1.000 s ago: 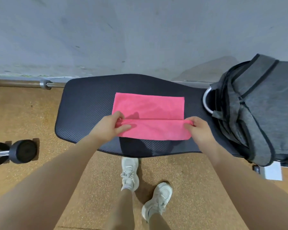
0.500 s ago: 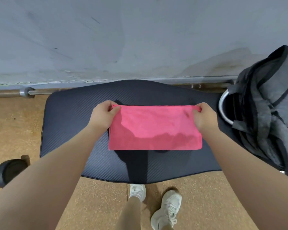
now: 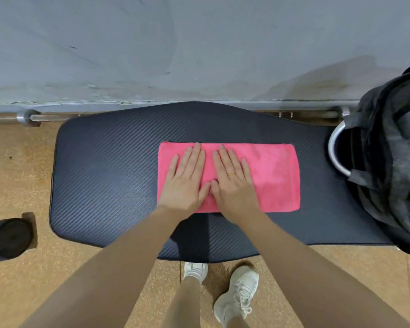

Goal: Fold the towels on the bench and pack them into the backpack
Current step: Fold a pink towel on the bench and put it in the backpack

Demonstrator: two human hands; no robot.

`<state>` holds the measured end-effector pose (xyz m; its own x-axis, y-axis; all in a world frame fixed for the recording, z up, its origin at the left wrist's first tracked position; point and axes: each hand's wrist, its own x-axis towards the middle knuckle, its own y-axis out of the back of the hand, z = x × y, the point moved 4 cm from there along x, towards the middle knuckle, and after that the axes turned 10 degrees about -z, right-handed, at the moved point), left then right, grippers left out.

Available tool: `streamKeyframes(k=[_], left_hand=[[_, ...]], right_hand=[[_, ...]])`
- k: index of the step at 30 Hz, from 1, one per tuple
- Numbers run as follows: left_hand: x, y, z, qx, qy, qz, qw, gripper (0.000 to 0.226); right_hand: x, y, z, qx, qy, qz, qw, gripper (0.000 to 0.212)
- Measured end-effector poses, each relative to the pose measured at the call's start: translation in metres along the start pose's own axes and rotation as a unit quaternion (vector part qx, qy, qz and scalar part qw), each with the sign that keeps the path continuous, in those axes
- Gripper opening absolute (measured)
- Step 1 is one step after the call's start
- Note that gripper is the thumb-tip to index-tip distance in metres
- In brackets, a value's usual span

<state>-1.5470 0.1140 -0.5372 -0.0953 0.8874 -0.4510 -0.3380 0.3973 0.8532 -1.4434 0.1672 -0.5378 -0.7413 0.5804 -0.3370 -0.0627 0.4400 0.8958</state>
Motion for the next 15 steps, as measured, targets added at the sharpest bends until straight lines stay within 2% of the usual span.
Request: streamKeyframes(k=[5, 8, 10, 12, 14, 15], left_hand=[[-0.005, -0.006, -0.016, 0.033, -0.010, -0.007, 0.999, 0.098], [-0.003, -0.004, -0.014, 0.036, 0.000, -0.023, 0.999, 0.105], [-0.003, -0.002, -0.012, 0.036, 0.010, -0.031, 0.999, 0.107], [-0.005, 0.001, -0.007, 0.031, 0.029, -0.037, 0.998, 0.107], [-0.005, 0.005, 0.000, 0.011, 0.051, -0.032, 0.998, 0.105], [-0.005, 0.007, 0.005, 0.002, 0.053, -0.026, 0.998, 0.103]], right_hand=[[-0.013, 0.011, 0.073, -0.022, -0.154, -0.061, 0.986, 0.071], [-0.031, 0.024, 0.112, -0.036, -0.179, -0.107, 0.977, 0.074], [-0.032, 0.032, 0.118, 0.040, -0.178, -0.117, 0.976, 0.074], [-0.033, 0.045, 0.114, 0.159, -0.200, -0.058, 0.965, 0.063], [-0.038, 0.058, 0.113, 0.258, -0.273, 0.030, 0.926, 0.052], [-0.043, 0.059, 0.113, 0.281, -0.323, 0.045, 0.902, 0.049]])
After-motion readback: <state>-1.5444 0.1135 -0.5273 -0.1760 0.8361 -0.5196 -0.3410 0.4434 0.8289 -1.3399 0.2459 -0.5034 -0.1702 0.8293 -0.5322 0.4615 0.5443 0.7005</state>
